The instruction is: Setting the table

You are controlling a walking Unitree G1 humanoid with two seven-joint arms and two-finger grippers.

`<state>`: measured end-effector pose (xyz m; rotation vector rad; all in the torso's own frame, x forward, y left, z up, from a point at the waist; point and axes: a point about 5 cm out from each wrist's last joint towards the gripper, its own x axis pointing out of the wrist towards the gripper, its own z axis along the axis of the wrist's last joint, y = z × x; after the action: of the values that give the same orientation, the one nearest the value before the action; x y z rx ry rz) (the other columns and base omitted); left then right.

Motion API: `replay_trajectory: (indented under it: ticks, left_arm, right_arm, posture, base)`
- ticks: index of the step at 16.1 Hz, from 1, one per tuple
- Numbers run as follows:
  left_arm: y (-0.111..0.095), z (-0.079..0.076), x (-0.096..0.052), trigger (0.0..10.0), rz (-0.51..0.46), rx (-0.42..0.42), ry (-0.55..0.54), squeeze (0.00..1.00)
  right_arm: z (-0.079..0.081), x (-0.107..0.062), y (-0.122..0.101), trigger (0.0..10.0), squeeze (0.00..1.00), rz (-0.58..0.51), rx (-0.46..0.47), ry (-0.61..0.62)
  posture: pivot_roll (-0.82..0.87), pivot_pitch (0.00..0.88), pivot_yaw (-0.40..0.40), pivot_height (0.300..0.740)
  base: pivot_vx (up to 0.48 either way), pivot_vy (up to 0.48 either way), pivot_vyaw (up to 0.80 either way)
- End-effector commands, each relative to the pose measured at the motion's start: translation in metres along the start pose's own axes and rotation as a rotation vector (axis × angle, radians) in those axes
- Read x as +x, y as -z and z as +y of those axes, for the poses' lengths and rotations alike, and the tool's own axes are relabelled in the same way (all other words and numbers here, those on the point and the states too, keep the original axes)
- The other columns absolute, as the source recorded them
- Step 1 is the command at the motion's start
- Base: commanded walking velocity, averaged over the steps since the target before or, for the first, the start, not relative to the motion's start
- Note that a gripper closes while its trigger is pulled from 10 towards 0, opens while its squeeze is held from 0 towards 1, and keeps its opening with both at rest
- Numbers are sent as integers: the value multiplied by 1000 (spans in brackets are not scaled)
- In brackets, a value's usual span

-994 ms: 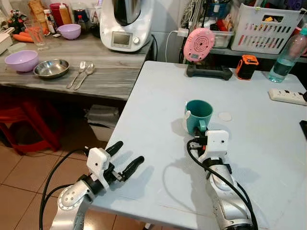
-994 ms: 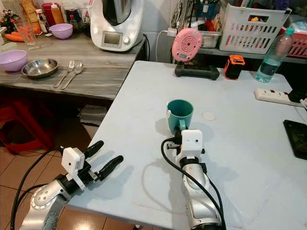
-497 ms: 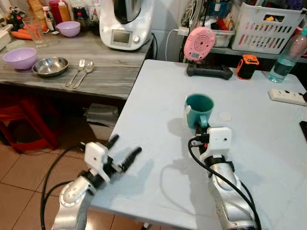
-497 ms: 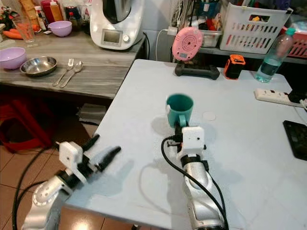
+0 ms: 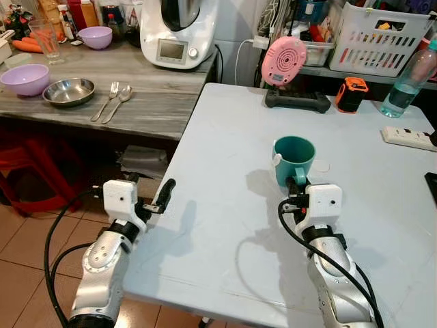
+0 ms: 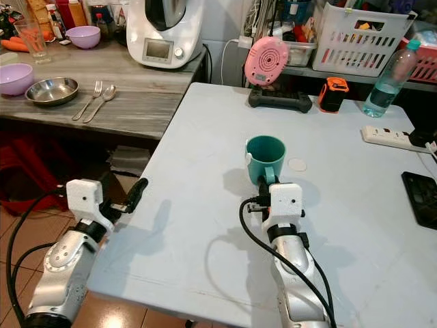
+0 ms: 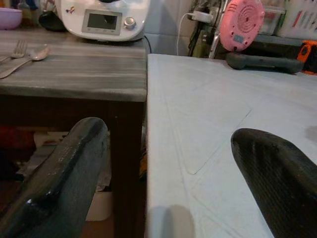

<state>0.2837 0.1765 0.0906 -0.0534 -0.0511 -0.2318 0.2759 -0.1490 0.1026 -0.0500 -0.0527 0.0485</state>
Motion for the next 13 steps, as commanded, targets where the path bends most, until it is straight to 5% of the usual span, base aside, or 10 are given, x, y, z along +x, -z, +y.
replay_trajectory:
  ticks: [1,13]
  left_arm:
    - [-5,-1,3,10000,-4,27,-13,0]
    - [-2,1,6,10000,36,59,-67,0]
  right_arm:
    - [-2,4,-10,10000,0,-35,9,10]
    - [2,6,-8,10000,0,-26,29,14]
  posture:
    - [24,0,-48,740]
    - [29,0,-37,740]
  base:
    - [0,0,0]
    - [-200,0,0]
